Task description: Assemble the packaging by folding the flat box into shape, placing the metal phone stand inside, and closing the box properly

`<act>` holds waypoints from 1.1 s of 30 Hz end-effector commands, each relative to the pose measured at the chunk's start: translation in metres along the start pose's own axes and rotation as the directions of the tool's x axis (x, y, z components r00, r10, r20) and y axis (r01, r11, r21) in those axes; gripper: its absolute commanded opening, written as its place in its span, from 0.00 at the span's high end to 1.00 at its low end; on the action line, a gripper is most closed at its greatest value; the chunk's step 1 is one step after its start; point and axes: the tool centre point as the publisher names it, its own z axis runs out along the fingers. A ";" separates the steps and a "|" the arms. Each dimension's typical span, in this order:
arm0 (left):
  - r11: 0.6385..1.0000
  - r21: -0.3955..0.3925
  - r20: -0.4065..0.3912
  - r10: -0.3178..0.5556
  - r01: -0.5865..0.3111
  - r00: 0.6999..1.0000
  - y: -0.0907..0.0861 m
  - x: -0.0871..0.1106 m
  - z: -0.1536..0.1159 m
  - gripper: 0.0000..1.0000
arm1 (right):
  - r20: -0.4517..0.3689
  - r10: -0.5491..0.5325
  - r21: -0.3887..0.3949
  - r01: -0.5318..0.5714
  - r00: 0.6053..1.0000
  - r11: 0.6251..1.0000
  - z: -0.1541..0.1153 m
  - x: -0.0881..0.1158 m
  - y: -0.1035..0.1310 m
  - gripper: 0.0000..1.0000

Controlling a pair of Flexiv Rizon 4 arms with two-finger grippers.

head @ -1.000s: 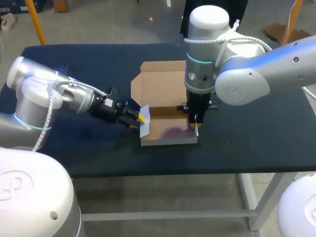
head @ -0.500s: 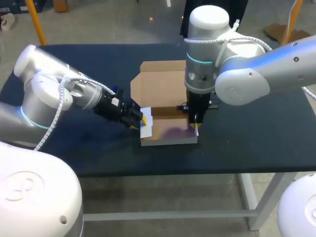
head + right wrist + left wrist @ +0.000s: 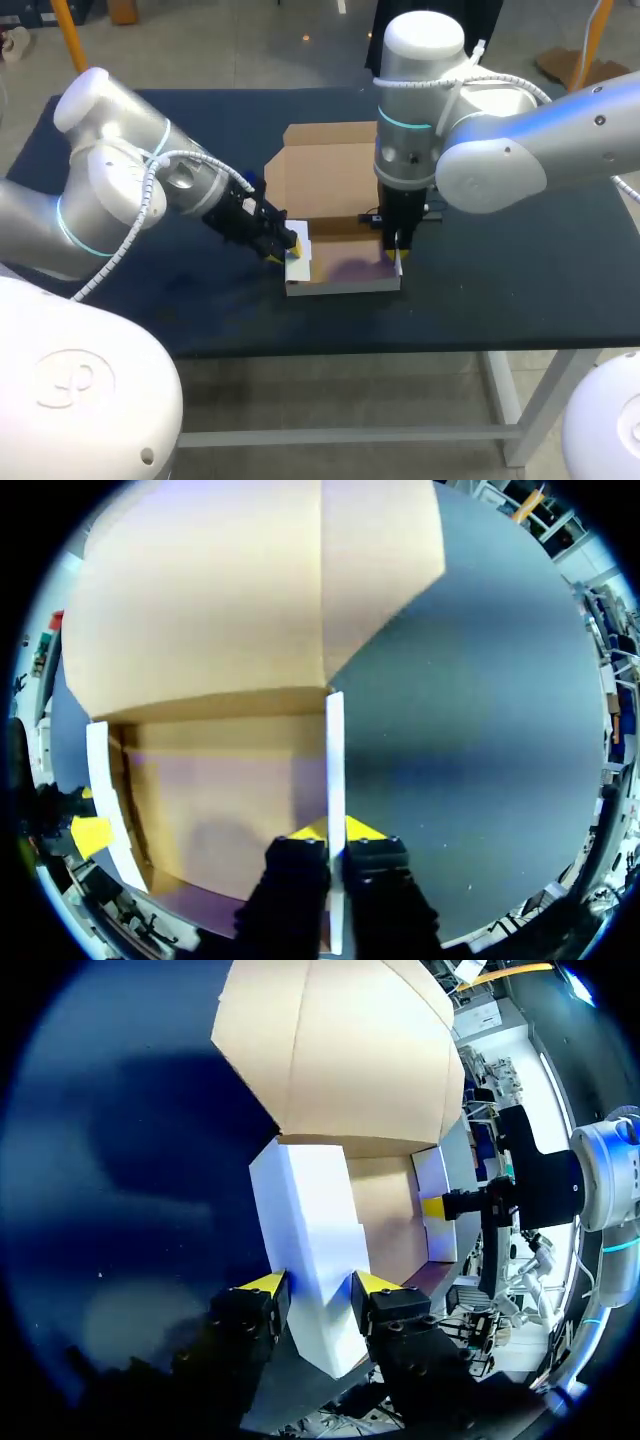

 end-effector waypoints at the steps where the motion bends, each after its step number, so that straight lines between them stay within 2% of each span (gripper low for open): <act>1: 1.000 -0.012 0.154 -0.001 0.003 0.988 -0.003 0.004 0.007 0.58 | 0.000 -0.001 0.002 0.001 1.000 1.000 -0.001 0.001 0.000 1.00; 4: 1.000 -0.016 0.210 -0.004 0.008 0.978 -0.004 0.003 0.009 0.60 | 0.000 -0.001 0.002 0.001 1.000 1.000 -0.001 0.001 0.000 1.00; 11: 1.000 0.001 0.366 -0.022 0.024 0.930 -0.006 -0.004 0.017 0.67 | 0.000 -0.001 0.002 0.001 1.000 1.000 -0.001 0.001 0.000 1.00; 22: 0.999 -0.007 0.482 -0.037 0.046 0.875 -0.011 -0.013 0.020 0.74 | 0.000 -0.001 0.002 0.001 1.000 1.000 -0.001 0.001 0.000 1.00; 27: 0.999 -0.004 0.521 -0.039 0.049 0.852 -0.012 -0.015 0.020 0.81 | 0.000 -0.001 0.002 0.001 1.000 1.000 -0.001 0.001 0.000 1.00; 29: 0.999 -0.002 0.538 -0.043 0.052 0.842 -0.012 -0.017 0.020 0.86 | 0.000 -0.001 0.002 0.001 1.000 1.000 -0.001 0.001 0.000 1.00; 33: 0.998 -0.004 0.558 -0.046 0.058 0.829 -0.012 -0.020 0.021 0.89 | 0.000 -0.001 0.002 0.001 1.000 1.000 -0.001 0.001 0.000 1.00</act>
